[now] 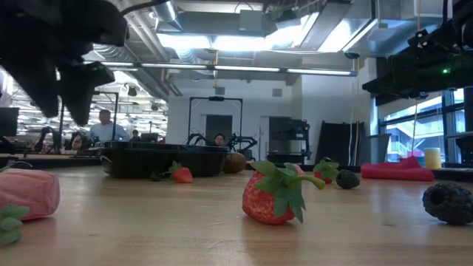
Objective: Pick and placing Produce into tupperware
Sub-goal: Put the black cherry into the black bin
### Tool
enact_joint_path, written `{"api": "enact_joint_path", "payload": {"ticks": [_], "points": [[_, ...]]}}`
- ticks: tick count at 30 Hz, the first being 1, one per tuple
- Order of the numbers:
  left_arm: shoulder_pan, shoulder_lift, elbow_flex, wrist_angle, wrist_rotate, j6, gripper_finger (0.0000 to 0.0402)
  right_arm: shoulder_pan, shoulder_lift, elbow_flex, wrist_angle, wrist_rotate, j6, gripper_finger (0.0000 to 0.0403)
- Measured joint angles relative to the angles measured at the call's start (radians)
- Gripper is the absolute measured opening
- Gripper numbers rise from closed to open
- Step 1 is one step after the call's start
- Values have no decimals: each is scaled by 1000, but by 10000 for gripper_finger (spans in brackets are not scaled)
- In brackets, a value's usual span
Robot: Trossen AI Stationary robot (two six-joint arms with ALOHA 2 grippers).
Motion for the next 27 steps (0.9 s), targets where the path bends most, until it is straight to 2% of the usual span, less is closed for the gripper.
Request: {"api": "enact_joint_path", "payload": {"ticks": [11,27], "points": [[-40,103,0,0,1,-67,231,0,0,0,-1,0,1,142],[-41,105,-1,4,17,-106,231,0,0,0,-1,0,-2,142]]}}
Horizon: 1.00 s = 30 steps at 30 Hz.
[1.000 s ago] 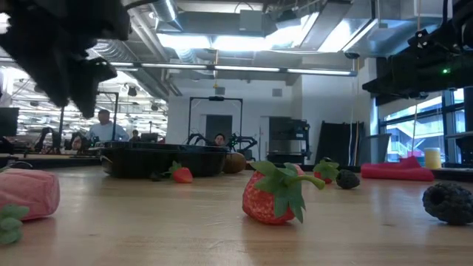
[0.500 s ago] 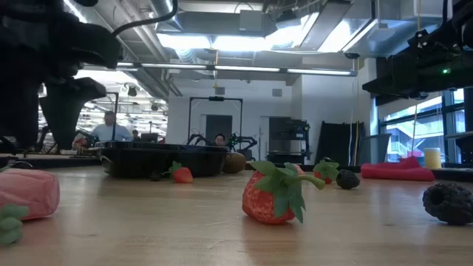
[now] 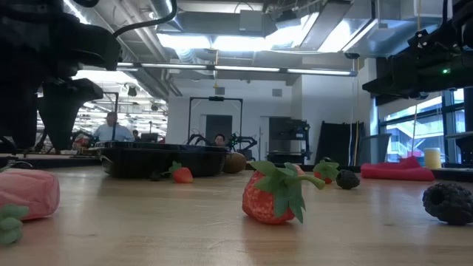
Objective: Pick and placing Produce into tupperware
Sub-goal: Put the black cherry into the black bin
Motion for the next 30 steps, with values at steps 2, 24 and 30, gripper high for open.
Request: {"api": "enact_joint_path", "payload": {"ticks": [2,24,30], "points": [[-6,0,-5,1,-3,0,231,0,0,0,0,0,-2,142],[-65,9,-32,40,-100,-13,231,0,0,0,0,0,2,142],[-64,55,-32,59,-58,-35,231,0,0,0,0,0,0,142]]}}
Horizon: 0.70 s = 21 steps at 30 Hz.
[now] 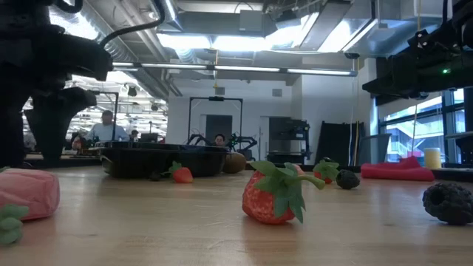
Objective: Pick and placing Produce into tupperware
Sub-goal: Put the black cherry into the black bin
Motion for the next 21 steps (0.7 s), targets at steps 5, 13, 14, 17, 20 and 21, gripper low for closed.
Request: {"api": "enact_joint_path", "payload": {"ticks": [5,13,14,17,20,21], "points": [[-8,4,0,1,17,-40,231,0,0,0,0,0,-1,142],[-26,4,-35,16,18,-95,231,0,0,0,0,0,4,142],[-26,4,-43,30,18,-98,231,0,0,0,0,0,5,142],[-26,4,-72,83,18,-97,231,0,0,0,0,0,3,142],[-26,2,-92,110,25,-97,231,0,0,0,1,0,3,142],[-26,1,-95,115,26,-97,231,0,0,0,1,0,3,142]]}}
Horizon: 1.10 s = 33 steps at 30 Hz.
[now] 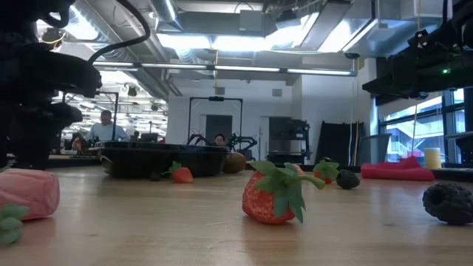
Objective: Pick and placing Produce into tupperware
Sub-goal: Put the black cherry into the black bin
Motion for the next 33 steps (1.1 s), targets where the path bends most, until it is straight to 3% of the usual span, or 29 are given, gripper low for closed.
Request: {"api": "enact_joint_path", "payload": {"ticks": [9,27,33], "points": [[0,0,-3,-1,0,3,220,0,0,0,0,0,0,142],[0,2,-5,-34,-18,4,106,0,0,0,1,0,0,142],[0,2,-5,-33,-31,3,109,0,0,0,1,0,0,142]]}}
